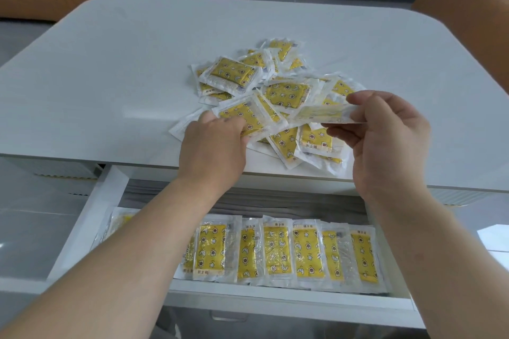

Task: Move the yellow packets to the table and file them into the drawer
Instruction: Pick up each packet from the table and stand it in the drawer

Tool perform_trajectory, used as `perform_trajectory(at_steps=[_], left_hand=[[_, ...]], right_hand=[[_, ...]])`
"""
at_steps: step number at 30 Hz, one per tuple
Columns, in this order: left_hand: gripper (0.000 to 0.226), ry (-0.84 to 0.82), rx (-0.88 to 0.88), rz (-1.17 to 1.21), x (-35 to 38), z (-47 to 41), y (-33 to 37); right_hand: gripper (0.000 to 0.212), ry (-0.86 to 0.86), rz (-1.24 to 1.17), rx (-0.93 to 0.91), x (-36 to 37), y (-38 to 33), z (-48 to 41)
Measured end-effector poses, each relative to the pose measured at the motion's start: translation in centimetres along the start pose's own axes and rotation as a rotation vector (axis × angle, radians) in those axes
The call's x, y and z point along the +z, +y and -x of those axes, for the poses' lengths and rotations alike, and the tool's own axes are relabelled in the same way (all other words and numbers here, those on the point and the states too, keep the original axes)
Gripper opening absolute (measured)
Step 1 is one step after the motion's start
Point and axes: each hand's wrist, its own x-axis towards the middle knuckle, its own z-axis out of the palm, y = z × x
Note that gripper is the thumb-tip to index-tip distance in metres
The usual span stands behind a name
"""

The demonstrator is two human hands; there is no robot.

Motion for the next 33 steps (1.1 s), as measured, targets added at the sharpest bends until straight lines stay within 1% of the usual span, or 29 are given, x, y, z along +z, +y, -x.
perform_trajectory(at_steps=[2,6,7,10,12,15,17,19,21,22,24,26,27,30,31,33], left_hand=[[0.012,0.066,-0.03,0.024,-0.4,0.3,0.1],[0.013,0.147,-0.128,0.171,-0.9,0.1,0.1],[0.013,0.17,-0.154,0.244,-1.0,-0.1,0.1],[0.011,0.188,-0.286,0.563,-1.5,-0.4,0.4],[0.011,0.191,-0.38,0.724,-1.8,-0.5,0.5],[0.015,0.228,-0.496,0.932,-2.0,-0.7,0.3],[0.013,0.27,-0.568,1.089,-2.3,-0.9,0.1],[0.016,0.308,-0.615,1.182,-2.6,-1.1,-0.1],[0.027,0.335,-0.644,1.223,-2.7,-1.1,-0.3],[0.03,0.343,-0.657,1.201,-2.7,-1.1,-0.4],[0.024,0.359,-0.671,1.116,-2.7,-0.9,-0.6],[0.015,0.375,-0.686,1.131,-2.8,-0.7,-0.8],[0.018,0.372,-0.689,1.156,-2.8,-0.5,-0.9],[0.032,0.35,-0.662,1.153,-3.3,-0.1,-1.2],[0.035,0.345,-0.662,1.132,-3.5,0.0,-1.3],[0.041,0.336,-0.679,1.069,-3.8,0.5,-1.6]], right_hand=[[0.035,-0.046,0.066,-0.034,0.2,0.2,0.3],[0.036,-0.081,0.163,-0.018,0.5,1.0,0.6],[0.035,-0.094,0.198,-0.023,0.5,1.1,0.6],[0.034,-0.13,0.267,-0.016,0.5,1.5,0.7],[0.032,-0.111,0.248,0.008,0.6,1.6,0.8],[0.026,-0.087,0.156,0.066,1.0,1.7,1.0],[0.034,-0.082,0.09,0.107,1.0,1.8,1.0],[0.041,-0.064,0.058,0.124,1.0,1.8,1.0],[0.043,-0.041,0.04,0.142,1.0,1.8,1.1],[0.044,-0.035,0.024,0.155,0.9,1.9,1.1],[0.047,-0.044,-0.018,0.168,0.9,1.9,1.1],[0.046,-0.07,-0.022,0.157,1.1,1.8,1.2],[0.044,-0.084,-0.012,0.148,1.2,1.9,1.3],[0.03,-0.123,0.104,0.094,1.2,2.5,1.6],[0.028,-0.135,0.17,0.076,1.2,2.6,1.7],[0.034,-0.143,0.256,0.06,1.4,2.8,1.9]])
